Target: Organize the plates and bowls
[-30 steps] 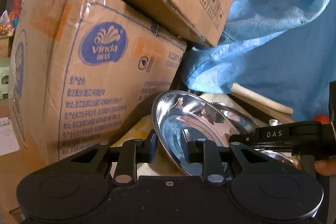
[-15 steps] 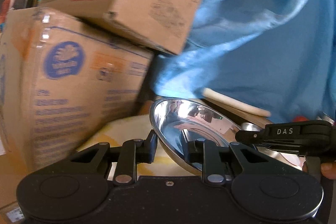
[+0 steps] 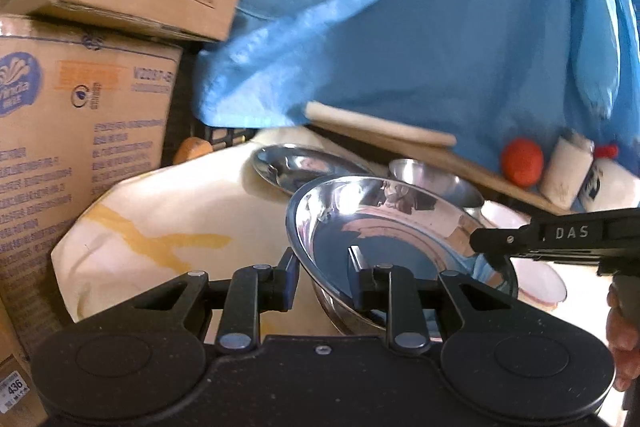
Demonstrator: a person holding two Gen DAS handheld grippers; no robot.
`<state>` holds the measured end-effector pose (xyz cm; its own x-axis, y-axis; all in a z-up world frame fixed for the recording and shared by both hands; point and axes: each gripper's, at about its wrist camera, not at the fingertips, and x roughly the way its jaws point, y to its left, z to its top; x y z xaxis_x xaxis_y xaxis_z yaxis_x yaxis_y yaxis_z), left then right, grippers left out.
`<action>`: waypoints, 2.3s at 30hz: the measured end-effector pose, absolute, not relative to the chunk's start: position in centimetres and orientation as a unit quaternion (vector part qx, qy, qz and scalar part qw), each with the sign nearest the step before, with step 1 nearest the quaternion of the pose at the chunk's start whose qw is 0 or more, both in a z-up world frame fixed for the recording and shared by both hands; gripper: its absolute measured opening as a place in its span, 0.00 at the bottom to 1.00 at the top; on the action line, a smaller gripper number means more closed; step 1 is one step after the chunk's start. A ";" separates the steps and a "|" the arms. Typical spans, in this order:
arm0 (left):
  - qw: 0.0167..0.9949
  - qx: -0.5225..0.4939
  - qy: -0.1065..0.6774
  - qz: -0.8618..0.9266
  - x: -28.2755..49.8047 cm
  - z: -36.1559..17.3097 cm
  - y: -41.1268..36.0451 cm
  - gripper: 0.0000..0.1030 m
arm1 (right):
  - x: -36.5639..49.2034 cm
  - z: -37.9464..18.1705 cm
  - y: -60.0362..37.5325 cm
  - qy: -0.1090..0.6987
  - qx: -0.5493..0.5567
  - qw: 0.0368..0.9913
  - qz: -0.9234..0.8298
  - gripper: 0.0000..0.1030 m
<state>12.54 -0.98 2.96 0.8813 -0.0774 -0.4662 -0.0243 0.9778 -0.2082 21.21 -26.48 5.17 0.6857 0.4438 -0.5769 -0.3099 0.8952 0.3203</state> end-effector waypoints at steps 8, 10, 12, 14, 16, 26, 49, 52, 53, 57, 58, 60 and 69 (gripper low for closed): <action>0.961 -0.067 0.270 -0.014 12.9 2.5 -2.3 0.28 | 19.9 4.5 -27.0 0.339 0.083 0.917 0.193 0.16; 0.960 -0.058 0.274 -0.015 13.1 2.4 -2.5 0.29 | 19.7 4.4 -27.1 0.339 0.079 0.918 0.191 0.16; 0.960 -0.051 0.274 -0.013 13.1 2.4 -2.7 0.29 | 19.6 4.4 -27.1 0.341 0.077 0.917 0.191 0.16; 0.961 -0.046 0.274 -0.012 13.2 2.4 -2.8 0.29 | 19.5 4.4 -27.0 0.343 0.071 0.917 0.190 0.16; 0.961 -0.042 0.274 -0.012 13.1 2.4 -2.9 0.30 | 19.4 4.4 -26.9 0.342 0.063 0.919 0.188 0.16; 0.959 0.009 0.282 -0.010 13.5 2.0 -3.7 0.32 | 18.7 4.4 -25.4 0.320 -0.005 0.931 0.175 0.20; 0.960 -0.115 0.253 0.028 16.1 3.5 2.8 0.99 | 20.0 6.2 -24.7 0.258 -0.018 0.949 0.181 0.91; 0.957 -0.135 0.253 0.033 17.6 3.8 3.6 0.99 | 21.2 7.1 -24.3 0.242 -0.019 0.952 0.184 0.97; 0.956 -0.142 0.255 0.037 18.2 3.8 3.8 0.99 | 21.6 7.4 -24.1 0.236 -0.021 0.954 0.185 0.98; 0.944 -0.189 0.267 0.049 20.8 3.2 5.5 0.99 | 24.0 8.6 -23.5 0.220 -0.029 0.956 0.193 1.00; 0.939 -0.206 0.269 0.053 21.5 2.9 6.0 0.99 | 24.7 8.7 -23.4 0.222 -0.031 0.954 0.197 1.00; 0.930 -0.238 0.275 0.059 22.5 2.2 6.9 0.99 | 26.3 9.0 -23.1 0.231 -0.032 0.950 0.207 1.00; 0.924 -0.253 0.282 0.057 25.6 0.9 7.0 0.99 | 33.7 9.2 -22.1 0.304 0.008 0.913 0.272 1.00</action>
<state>25.63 6.97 0.92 0.8350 -0.0380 -0.5489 -0.2469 0.8656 -0.4356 33.70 -22.10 9.18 0.6679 0.5011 -0.5502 -0.4910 0.8523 0.1802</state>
